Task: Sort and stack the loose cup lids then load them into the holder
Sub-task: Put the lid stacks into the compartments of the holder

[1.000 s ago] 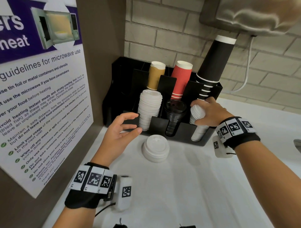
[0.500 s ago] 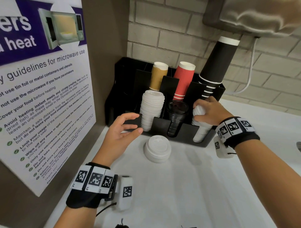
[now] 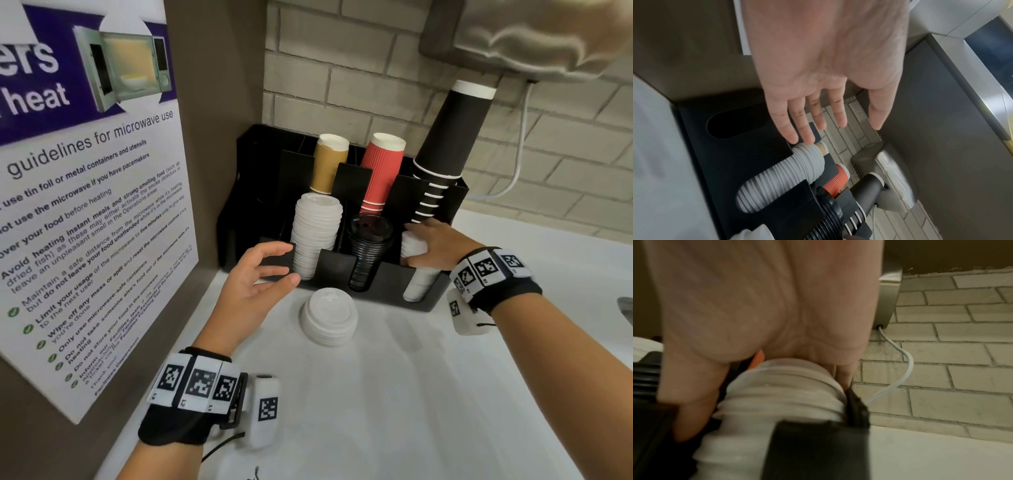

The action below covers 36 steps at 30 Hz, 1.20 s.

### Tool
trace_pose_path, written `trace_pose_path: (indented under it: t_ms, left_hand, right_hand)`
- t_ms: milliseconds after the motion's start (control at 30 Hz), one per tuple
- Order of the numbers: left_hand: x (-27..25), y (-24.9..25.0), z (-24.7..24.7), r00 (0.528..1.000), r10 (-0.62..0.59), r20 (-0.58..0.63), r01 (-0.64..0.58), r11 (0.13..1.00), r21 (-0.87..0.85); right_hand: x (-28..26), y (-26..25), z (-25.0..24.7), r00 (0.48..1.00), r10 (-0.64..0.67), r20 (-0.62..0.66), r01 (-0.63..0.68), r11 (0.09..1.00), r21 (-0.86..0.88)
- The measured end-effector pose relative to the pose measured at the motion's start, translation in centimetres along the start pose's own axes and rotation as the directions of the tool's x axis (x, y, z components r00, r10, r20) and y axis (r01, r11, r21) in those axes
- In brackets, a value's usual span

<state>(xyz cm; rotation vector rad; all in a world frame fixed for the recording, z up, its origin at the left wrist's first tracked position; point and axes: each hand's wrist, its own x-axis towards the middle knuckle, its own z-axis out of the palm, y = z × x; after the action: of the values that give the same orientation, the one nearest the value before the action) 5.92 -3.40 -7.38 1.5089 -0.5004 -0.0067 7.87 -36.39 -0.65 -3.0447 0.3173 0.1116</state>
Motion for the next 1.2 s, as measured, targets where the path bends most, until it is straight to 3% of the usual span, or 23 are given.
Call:
trace_pose_path:
  t_ms: [167,233,400,600,800,1033,1100,1200]
  left_hand:
    - [0.0,-0.1,0.1,1.0,-0.009,-0.003,0.009,1.0,-0.006]
    - [0.0,0.0,0.2,1.0,-0.011,0.002,0.011,1.0,-0.005]
    - [0.1,0.0,0.3,1.0,-0.022,0.014,0.022,1.0,-0.003]
    - [0.2,-0.1,0.4,0.999,-0.03,0.015,0.03,1.0,-0.009]
    - [0.1,-0.1,0.3,1.0,-0.02,0.016,0.021,1.0,-0.009]
    - [0.0,0.0,0.2,1.0,-0.009,0.007,0.009,1.0,-0.003]
    - [0.0,-0.1,0.2,1.0,-0.01,-0.001,0.01,1.0,-0.002]
    - [0.0,-0.1,0.2,1.0,-0.021,-0.012,0.021,1.0,-0.005]
  right_hand:
    - [-1.7,1.6,-0.2,1.0,0.003,0.001,-0.003,0.999,0.051]
    - [-2.6,1.9,0.2,1.0,0.008,-0.012,-0.008,1.0,-0.011]
    - [-4.1,1.6,2.0,0.981,-0.044,-0.187,0.003,0.977,-0.214]
    - [-4.6,1.1,3.0,0.947,-0.138,-0.29,0.103,0.986,-0.13]
    - [-4.6,0.9,2.6,0.933,-0.135,-0.333,0.114,0.99,-0.081]
    - [-4.6,0.5,1.9,0.956,-0.112,-0.271,0.1,0.993,-0.056]
    - [-5.1,0.2,1.6,0.931,-0.141,-0.336,0.139,0.99,-0.03]
    - [-6.7,-2.5,1.3,0.821,-0.227,-0.524,0.333,0.936,0.115]
